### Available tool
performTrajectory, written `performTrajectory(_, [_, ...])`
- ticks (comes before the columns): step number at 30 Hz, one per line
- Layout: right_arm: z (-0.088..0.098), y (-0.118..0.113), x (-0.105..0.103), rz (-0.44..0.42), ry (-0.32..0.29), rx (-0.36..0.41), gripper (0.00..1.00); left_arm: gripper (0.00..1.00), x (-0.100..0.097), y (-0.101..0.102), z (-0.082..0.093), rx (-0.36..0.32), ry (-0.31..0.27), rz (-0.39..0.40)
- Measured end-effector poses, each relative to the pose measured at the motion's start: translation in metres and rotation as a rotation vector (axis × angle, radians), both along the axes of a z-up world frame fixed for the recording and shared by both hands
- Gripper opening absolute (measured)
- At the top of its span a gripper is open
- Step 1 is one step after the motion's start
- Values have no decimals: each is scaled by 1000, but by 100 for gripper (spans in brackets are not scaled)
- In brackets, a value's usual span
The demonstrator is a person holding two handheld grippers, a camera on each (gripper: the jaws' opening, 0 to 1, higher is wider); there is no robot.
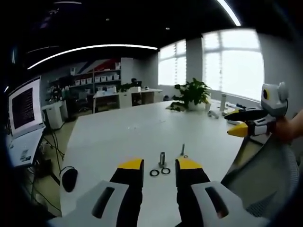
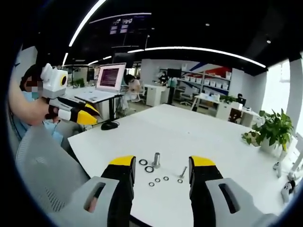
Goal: Place the washer onto the threaded stud by aligning its center hole with the stud, sliding it down to the base, and recovering from edge contact or off-axis alignment until the washer reaches the visible bottom stop.
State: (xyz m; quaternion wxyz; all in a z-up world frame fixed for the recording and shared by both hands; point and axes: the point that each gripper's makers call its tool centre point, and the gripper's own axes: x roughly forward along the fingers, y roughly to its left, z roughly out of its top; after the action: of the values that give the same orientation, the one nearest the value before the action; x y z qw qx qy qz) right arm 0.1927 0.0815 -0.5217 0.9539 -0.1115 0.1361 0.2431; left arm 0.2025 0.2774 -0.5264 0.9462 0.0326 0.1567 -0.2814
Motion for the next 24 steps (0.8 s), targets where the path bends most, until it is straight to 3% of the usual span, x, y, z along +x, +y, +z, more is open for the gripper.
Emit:
performTrajectory(11, [1,0,0,2,-1,7,48,25,-4,-4,1,-14,8,-29])
performTrajectory(24, [-2,3,-1,23,16,8,48,24,1,-4,-14,-32,103,-22])
